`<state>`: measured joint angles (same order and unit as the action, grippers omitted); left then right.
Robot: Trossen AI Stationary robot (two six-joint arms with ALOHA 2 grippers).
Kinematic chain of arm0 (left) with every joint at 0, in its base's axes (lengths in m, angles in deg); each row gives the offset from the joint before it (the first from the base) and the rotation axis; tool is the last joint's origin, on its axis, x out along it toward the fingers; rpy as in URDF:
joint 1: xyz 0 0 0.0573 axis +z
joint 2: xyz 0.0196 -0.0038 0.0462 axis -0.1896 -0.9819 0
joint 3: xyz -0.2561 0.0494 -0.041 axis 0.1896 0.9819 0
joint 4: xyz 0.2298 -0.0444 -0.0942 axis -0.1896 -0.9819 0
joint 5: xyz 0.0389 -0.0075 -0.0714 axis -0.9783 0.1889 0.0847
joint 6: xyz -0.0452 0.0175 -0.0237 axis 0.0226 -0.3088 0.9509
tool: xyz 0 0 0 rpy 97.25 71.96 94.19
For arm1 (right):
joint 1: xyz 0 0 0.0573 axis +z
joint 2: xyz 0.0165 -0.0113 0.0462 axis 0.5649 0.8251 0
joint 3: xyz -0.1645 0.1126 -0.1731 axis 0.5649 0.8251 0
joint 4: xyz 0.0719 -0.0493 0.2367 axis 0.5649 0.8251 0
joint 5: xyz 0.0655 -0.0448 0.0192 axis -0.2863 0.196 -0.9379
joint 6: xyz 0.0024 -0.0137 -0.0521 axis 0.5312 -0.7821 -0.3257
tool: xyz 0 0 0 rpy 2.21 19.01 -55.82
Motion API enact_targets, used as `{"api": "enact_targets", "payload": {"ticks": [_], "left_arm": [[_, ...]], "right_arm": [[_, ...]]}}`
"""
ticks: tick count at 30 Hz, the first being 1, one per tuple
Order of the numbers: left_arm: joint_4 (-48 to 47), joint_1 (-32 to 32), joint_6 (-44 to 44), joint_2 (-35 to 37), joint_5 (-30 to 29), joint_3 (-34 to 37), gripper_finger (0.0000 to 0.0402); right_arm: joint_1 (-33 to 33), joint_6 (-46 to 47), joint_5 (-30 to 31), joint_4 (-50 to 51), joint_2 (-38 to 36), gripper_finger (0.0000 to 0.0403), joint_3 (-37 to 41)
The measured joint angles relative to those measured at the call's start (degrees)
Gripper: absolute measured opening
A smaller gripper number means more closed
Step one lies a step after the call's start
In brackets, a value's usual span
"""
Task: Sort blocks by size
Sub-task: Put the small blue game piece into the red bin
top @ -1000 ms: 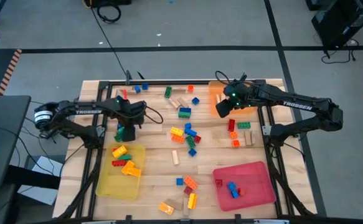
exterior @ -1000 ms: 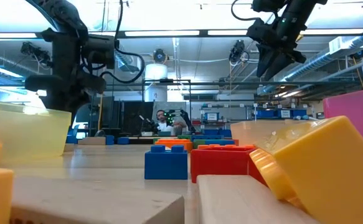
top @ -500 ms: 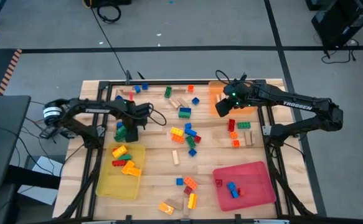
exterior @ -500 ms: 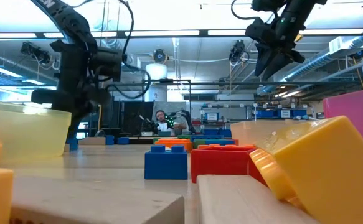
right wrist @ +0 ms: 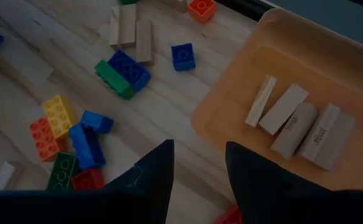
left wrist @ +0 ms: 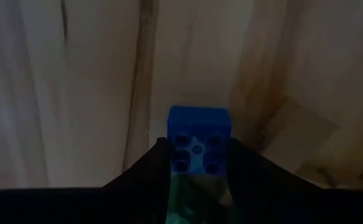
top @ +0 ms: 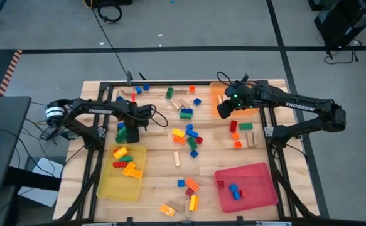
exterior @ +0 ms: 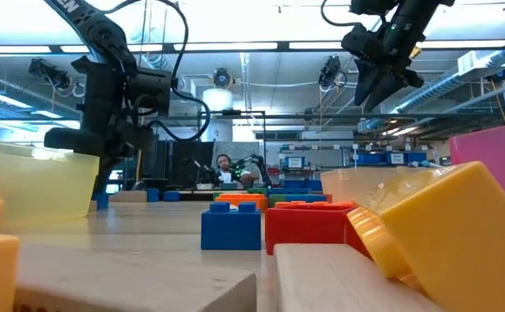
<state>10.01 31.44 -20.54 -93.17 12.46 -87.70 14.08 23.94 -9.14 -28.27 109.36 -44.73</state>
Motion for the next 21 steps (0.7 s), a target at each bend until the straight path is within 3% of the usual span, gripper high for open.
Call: {"api": "enact_targets", "payload": {"ticks": [13,21], "left_arm": [[-1.45,0.00,0.46,-0.26,1.35,-7.59,0.0130],[-1.93,0.00,3.42,-0.20,5.73,-8.82,0.0130]], "right_arm": [[0.67,0.00,0.87,0.03,0.00,0.0158,0.00],[2.02,0.00,0.87,0.07,0.00,0.0158,0.00]]}}
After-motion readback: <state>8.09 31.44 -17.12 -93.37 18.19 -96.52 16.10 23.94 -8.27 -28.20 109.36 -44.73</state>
